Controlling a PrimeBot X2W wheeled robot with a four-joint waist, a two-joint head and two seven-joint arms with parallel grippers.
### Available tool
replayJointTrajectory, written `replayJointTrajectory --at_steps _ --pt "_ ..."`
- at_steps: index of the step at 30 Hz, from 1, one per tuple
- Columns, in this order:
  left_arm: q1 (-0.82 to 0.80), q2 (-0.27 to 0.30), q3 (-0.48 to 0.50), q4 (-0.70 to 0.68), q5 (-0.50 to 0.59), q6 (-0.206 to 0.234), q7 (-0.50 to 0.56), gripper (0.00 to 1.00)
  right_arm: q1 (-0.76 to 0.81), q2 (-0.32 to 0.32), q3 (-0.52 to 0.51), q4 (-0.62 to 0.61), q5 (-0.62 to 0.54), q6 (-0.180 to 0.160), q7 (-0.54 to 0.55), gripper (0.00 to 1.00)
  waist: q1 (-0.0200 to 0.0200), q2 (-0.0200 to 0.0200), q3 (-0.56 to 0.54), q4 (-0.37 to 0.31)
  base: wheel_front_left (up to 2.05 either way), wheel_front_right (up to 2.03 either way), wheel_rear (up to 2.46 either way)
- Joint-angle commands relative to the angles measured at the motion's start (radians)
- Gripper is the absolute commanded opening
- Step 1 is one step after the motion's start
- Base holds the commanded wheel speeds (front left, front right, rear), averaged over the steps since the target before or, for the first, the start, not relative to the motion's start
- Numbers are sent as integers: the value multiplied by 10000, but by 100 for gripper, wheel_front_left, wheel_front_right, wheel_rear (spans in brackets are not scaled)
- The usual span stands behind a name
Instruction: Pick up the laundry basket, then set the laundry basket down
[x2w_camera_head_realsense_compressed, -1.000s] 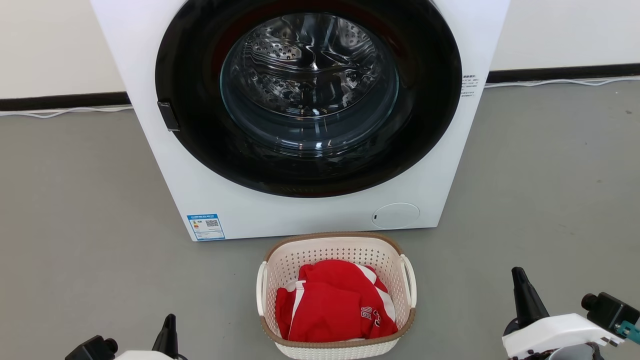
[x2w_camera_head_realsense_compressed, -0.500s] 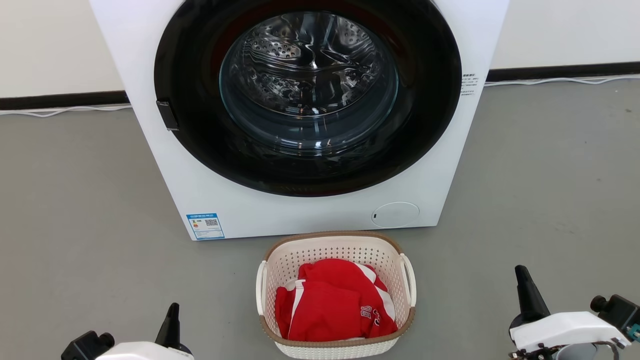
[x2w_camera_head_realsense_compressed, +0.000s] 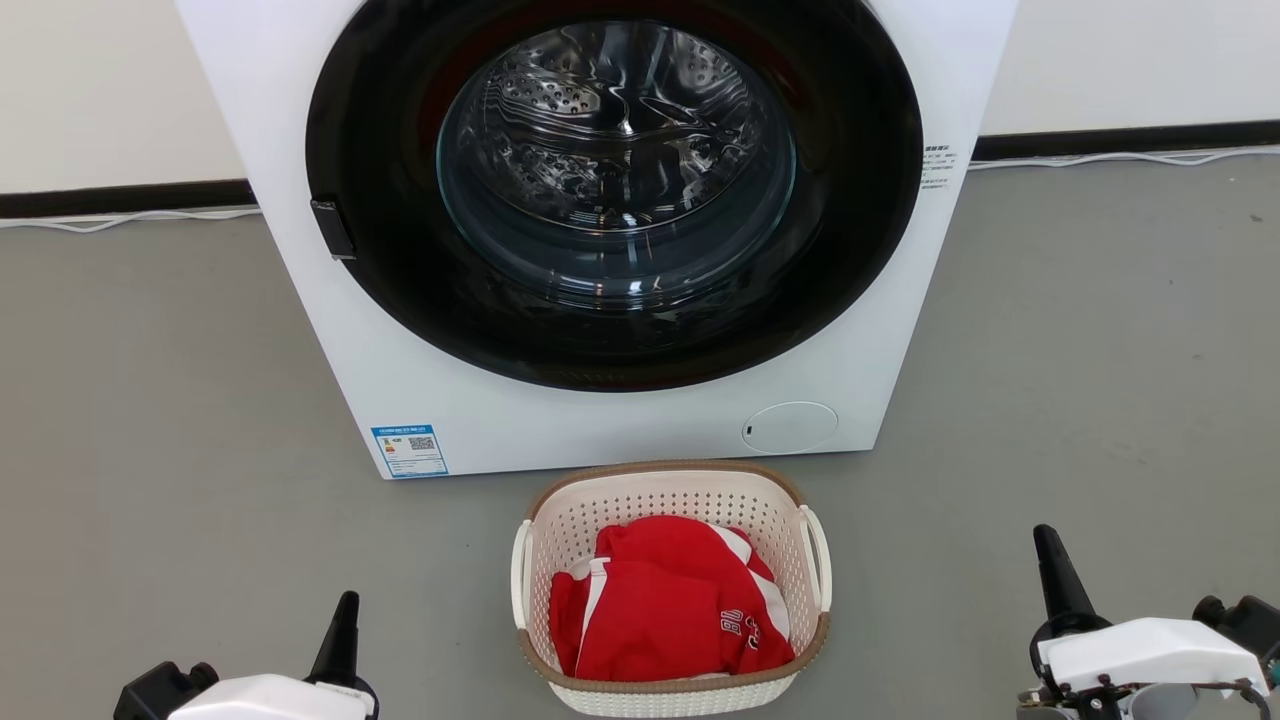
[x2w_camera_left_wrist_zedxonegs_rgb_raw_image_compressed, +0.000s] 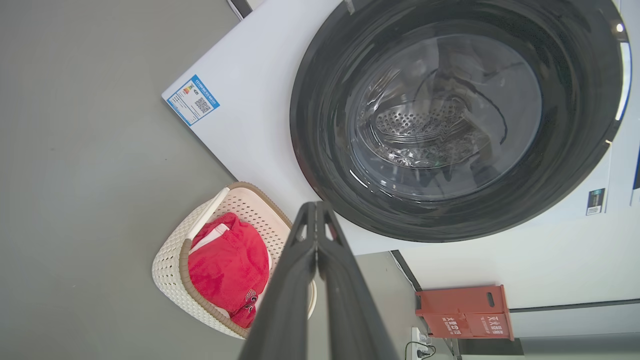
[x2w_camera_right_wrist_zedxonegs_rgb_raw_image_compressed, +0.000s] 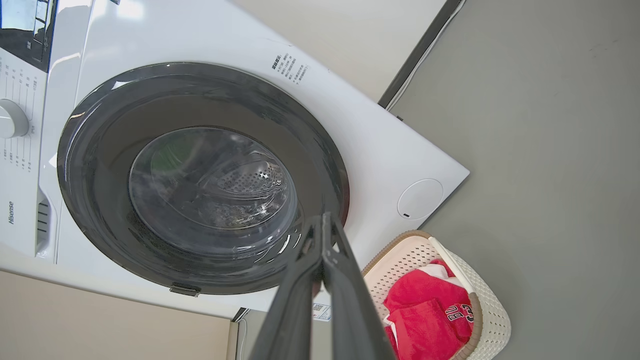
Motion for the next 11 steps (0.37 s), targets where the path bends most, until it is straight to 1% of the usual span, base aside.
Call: replayJointTrajectory --at_steps 1,11 --pt "-604 68 243 -319 -264 -118 61 0 -397 -47 81 -368 300 54 111 0 -1 -1 2 -1 0 0 0" --pt "-682 13 384 -500 -1275 -283 355 0 -408 16 -12 -547 1520 58 398 0 0 -1 25 -12 0 0 0"
